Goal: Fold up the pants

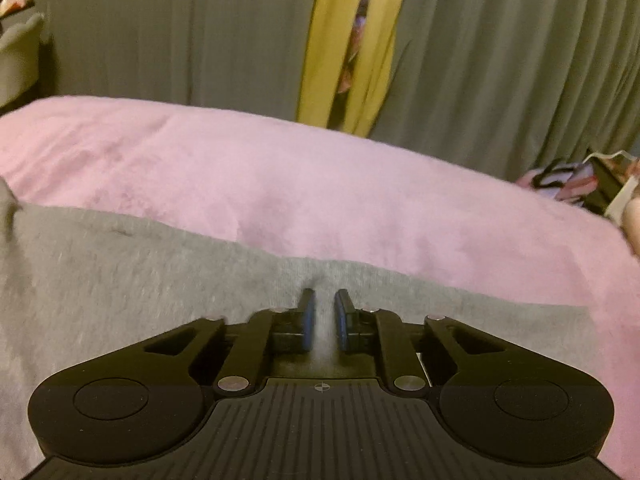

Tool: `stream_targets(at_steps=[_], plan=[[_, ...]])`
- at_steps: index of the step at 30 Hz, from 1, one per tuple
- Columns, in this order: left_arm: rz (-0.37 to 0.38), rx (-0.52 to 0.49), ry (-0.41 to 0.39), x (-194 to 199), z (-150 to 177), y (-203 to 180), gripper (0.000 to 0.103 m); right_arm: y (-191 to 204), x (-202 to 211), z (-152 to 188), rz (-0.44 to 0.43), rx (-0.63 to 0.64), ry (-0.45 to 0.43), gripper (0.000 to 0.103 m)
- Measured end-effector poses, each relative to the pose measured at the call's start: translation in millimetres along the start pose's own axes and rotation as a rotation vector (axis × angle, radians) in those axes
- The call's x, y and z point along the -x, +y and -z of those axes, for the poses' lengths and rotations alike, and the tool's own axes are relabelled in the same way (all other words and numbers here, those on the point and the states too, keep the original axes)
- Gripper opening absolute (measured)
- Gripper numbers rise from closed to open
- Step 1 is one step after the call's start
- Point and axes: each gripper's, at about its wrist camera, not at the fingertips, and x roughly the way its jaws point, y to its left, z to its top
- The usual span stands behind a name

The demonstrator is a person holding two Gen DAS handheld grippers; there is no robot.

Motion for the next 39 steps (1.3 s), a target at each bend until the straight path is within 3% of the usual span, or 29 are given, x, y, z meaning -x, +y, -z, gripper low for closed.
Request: stream_targets(at_steps=[1,3,5,8,11,12,16,24,29,31,35,37,39], plan=[[0.053,0.004,0.014,8.1,1.9,2.5,0.051,-0.4,0.1,0.6,-0.001,-0.001,-0.001,0.024],[0.145,0.008,0.021,23.2,8.7,9.7,0.068,-2.1,-0.4,0.4,-0.006,-0.006,-0.001,0.024],[0.186,-0.004,0.053,35.9,21.4,18.1,0.072,-3.5,-1.2,0.0,-0.011,-0.006,-0.001,0.024],[0.119,-0.074,0.070,43.4,44.9,28.9,0.071,-4.9,-2.2,-0.7,-0.018,-0.003,-0.003,0.024],[-0.081,-0.141,0.106,37.8,63.8,39.2,0.082,-5.9,-3.5,-0.9,-0.022,0.008,-0.005,0.024],[-0.074,-0.108,0.096,40.9,67.1,46.6,0.084,-6.2,-3.7,-0.9,-0.023,0.010,-0.004,0.024],[-0.068,0.026,0.086,55.8,60.0,61.4,0.082,-5.4,-3.3,-0.4,-0.020,0.019,-0.004,0.024],[-0.109,0.041,0.084,69.5,57.8,65.7,0.082,-2.7,-3.8,-1.0,-0.007,0.038,-0.001,0.025],[-0.097,0.052,0.083,80.1,58.0,67.6,0.082,-1.4,-5.0,-1.6,0.000,0.048,-0.001,0.025],[-0.057,0.062,0.097,83.2,56.0,69.4,0.082,-1.7,-5.2,-1.9,0.002,0.049,-0.002,0.025],[0.124,0.089,0.159,89.7,61.8,62.0,0.082,-2.2,-6.3,-2.2,-0.001,0.052,-0.003,0.026],[0.095,0.024,0.169,87.5,67.7,47.7,0.082,-3.2,-7.5,-2.7,-0.004,0.046,-0.003,0.027],[-0.015,-0.029,0.210,76.5,70.1,38.1,0.081,-5.2,-8.4,-3.3,-0.008,0.040,-0.002,0.027]])
